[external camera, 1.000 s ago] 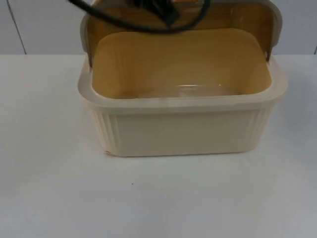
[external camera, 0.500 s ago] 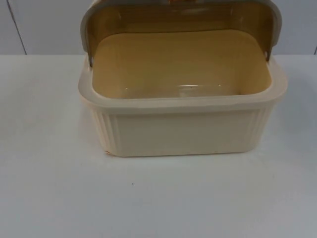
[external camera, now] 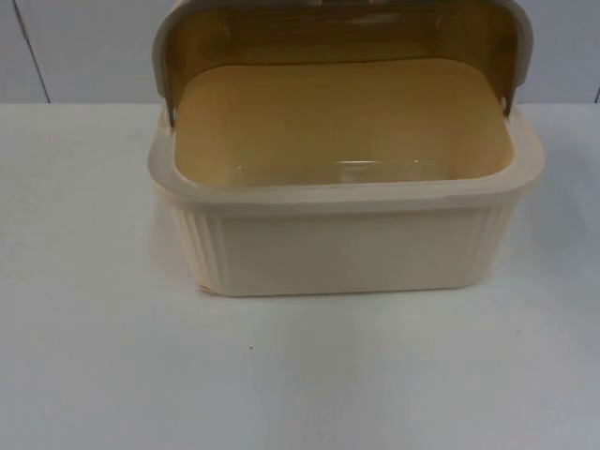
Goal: Open the box lid with the left hand, place the block into the box with the right hand, then close the box lid with the left hand.
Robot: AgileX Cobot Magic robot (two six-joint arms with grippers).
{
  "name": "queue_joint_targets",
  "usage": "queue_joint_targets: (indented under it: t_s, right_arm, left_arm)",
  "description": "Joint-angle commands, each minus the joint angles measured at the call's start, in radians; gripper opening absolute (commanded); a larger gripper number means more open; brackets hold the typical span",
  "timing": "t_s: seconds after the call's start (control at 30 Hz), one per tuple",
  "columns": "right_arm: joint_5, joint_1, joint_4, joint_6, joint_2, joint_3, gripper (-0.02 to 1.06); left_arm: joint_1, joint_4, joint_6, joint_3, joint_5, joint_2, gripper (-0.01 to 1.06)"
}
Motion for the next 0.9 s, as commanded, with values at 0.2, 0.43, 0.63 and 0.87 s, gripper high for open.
queue_joint_targets:
  t_s: [0.2,0.43,0.63,0.87]
  right_arm:
    - [-0.011,0.000,0.005,-0.006,-0.003,-0.005,1.05]
    - [-0.005,0.000,0.005,-0.006,-0.003,-0.005,1.05]
    - [-0.005,0.000,0.009,-0.006,-0.003,-0.005,1.05]
    - [0.001,0.000,0.008,-0.006,-0.003,-0.005,1.05]
  left_arm:
    - [0.035,-0.177,0.172,0.051,-0.044,-0.004,0.01]
    - [0.035,-0.169,0.121,0.051,-0.049,-0.004,0.74]
    - [0.035,-0.137,-0.002,0.051,-0.070,-0.004,1.04]
    - [0.035,-0.139,0.001,0.051,-0.077,-0.004,1.04]
